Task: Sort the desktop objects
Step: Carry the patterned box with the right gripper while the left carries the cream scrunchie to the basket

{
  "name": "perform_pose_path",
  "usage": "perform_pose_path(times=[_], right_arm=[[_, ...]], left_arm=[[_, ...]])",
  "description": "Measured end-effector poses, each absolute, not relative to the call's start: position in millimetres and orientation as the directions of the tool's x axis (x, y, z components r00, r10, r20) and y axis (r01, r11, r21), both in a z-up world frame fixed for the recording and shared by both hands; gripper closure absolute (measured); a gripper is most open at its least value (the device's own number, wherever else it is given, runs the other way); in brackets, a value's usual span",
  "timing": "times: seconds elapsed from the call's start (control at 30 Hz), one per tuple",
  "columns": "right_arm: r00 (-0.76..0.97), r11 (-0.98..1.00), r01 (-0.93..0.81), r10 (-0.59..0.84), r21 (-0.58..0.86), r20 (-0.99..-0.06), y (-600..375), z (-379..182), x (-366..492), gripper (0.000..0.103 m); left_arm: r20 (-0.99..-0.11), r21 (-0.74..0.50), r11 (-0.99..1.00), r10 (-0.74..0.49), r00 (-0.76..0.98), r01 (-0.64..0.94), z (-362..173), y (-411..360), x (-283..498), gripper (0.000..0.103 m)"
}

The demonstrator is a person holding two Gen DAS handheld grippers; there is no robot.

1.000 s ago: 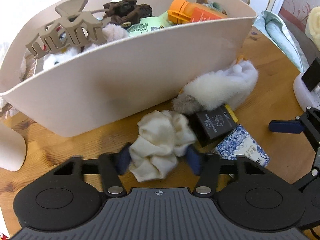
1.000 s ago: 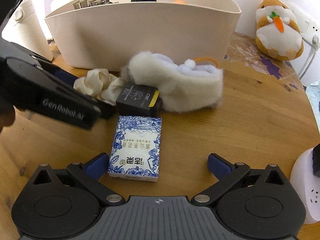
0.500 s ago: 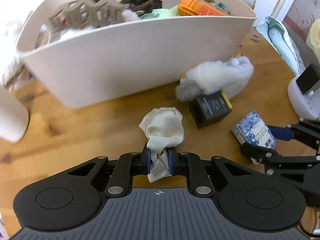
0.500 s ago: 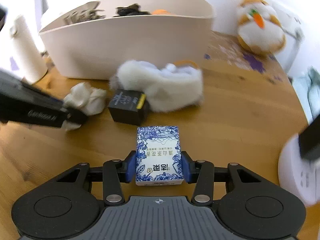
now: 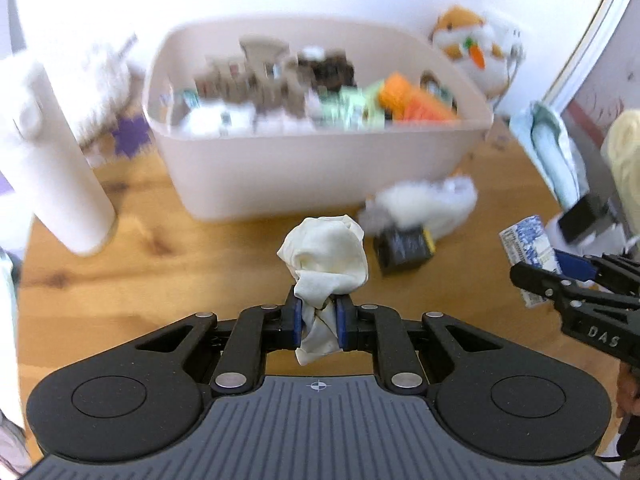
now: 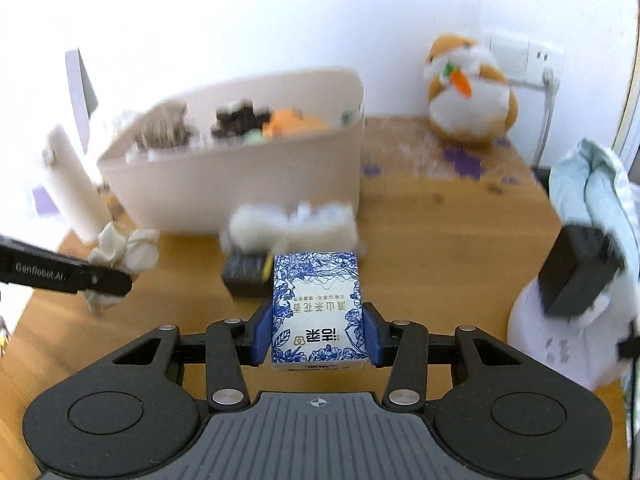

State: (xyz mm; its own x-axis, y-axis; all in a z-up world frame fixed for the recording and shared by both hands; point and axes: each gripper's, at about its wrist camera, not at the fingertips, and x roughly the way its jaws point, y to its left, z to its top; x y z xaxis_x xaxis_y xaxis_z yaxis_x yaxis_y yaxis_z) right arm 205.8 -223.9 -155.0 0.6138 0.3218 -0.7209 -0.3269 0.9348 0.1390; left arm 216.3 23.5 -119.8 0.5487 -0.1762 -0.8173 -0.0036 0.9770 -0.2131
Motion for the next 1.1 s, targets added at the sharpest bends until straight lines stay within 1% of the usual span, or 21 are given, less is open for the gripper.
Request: perform_pose_path(times=[0.23,0.37,0.47,0.53,0.63,0.73,0.87,1.1], right_arm=[[0.698,0.914,-0.386,0.377,0.123,-0.609,-224.3,-109.0,226.8,0.060],[0.726,0.906,-0.411,0.391,0.098,-0.565,-220.3,-90.1,250.9,0.060],[0.741,0.900,-0.427,0.401,0.084,-0.538,-215.4,-80.5,272.1,0.060],[0.744,0.894,-0.442,0.412,0.076,-0.526,-211.5,-74.4,285.5,0.060],[0.749,0.879,-0.476,0.427,0.038,-0.506,-203.2,-64.8,309.0,0.060],[0.745,0.867,-0.499,0.439,0.018,-0.502,-194.0,-59.6,330.2,0.060],[0.731,0.847,-0.532,0.449,-0.016,-0.514,-178.8,-64.5,354.3,0.060],[0.646,0.813,-0.583,0.457,-0.009,-0.612,-153.0,-100.0,378.7,0.060]], left_arm=[[-0.740,-0.211,0.977,-0.161,0.653,0.002,-65.3,33.9,231.9,0.087],[-0.703,-0.272,0.962,-0.187,0.686,-0.017,-44.4,41.9,251.9,0.087],[-0.690,-0.230,0.973,-0.145,0.710,-0.025,-34.3,39.3,269.9,0.087],[-0.673,-0.228,0.973,-0.143,0.726,-0.020,-27.2,38.6,281.6,0.087],[-0.671,-0.211,0.977,-0.132,0.730,-0.017,-22.2,35.9,301.6,0.087],[-0.689,-0.172,0.985,-0.100,0.718,-0.029,-24.9,30.9,320.4,0.087],[-0.718,-0.178,0.983,-0.096,0.690,-0.049,-35.6,25.6,340.7,0.087],[-0.790,-0.145,0.985,-0.062,0.610,-0.088,-72.2,13.6,369.5,0.087]])
